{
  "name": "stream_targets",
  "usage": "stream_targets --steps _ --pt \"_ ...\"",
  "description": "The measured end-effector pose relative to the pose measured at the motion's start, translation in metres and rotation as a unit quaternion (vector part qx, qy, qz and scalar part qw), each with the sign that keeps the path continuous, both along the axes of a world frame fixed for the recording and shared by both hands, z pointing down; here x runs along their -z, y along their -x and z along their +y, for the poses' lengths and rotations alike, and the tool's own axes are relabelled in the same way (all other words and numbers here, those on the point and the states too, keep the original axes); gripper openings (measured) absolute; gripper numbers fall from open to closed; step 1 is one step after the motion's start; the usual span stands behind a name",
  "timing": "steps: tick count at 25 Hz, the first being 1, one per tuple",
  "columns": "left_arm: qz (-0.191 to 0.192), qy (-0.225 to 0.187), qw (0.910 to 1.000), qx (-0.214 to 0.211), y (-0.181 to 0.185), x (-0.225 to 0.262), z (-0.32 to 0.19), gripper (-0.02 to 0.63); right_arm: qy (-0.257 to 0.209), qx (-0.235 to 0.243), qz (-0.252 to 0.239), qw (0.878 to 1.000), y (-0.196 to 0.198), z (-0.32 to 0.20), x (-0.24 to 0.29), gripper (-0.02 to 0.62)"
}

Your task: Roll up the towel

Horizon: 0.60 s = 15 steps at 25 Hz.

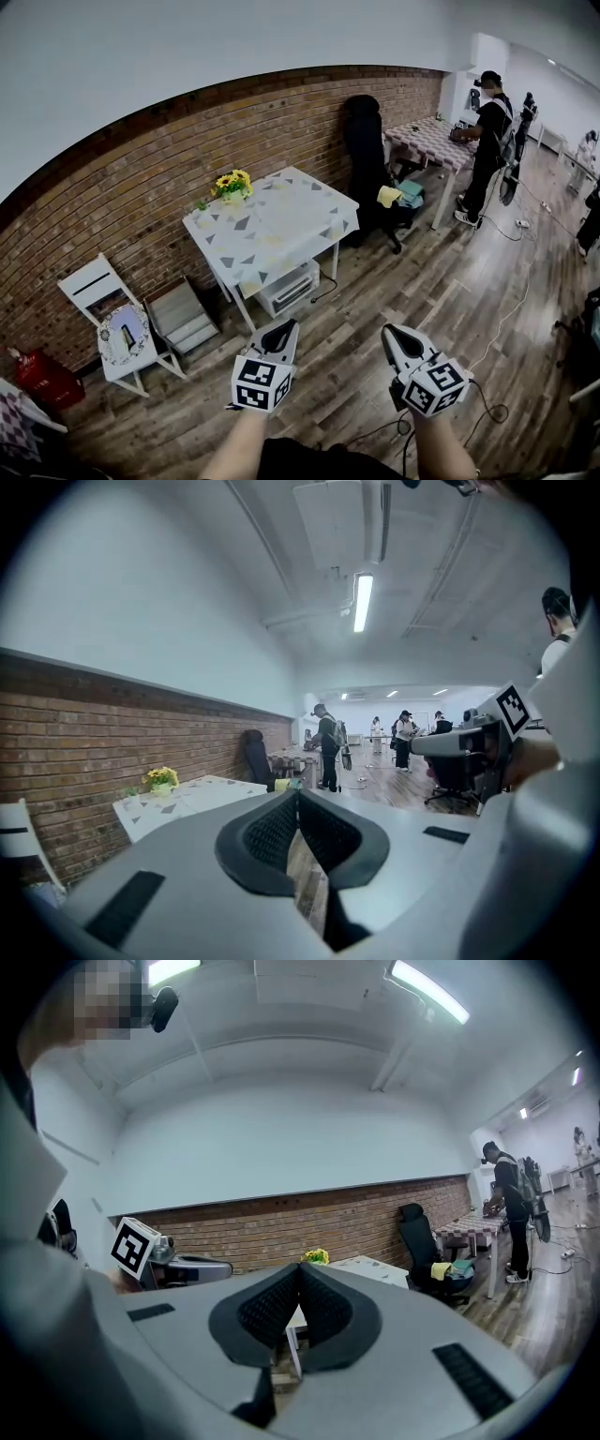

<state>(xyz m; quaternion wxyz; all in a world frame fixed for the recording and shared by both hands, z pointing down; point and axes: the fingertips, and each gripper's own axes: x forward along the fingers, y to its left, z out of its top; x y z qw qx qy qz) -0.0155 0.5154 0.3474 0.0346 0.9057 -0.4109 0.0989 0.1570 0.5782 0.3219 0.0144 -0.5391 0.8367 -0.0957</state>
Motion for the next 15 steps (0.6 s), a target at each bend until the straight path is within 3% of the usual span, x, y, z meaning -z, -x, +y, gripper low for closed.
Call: stream_targets --steps 7,15 --pt "-0.005 0.018 0.9997 0.013 -0.010 -0.021 -0.001 0.021 0.026 0.008 -0.001 1.000 -0.012 -0.002 -0.026 0.014" --pt "0.002 0.038 0.9993 0.005 0.002 -0.044 -0.064 0.021 0.042 0.015 0.013 0.999 0.004 -0.067 -0.042 0.014"
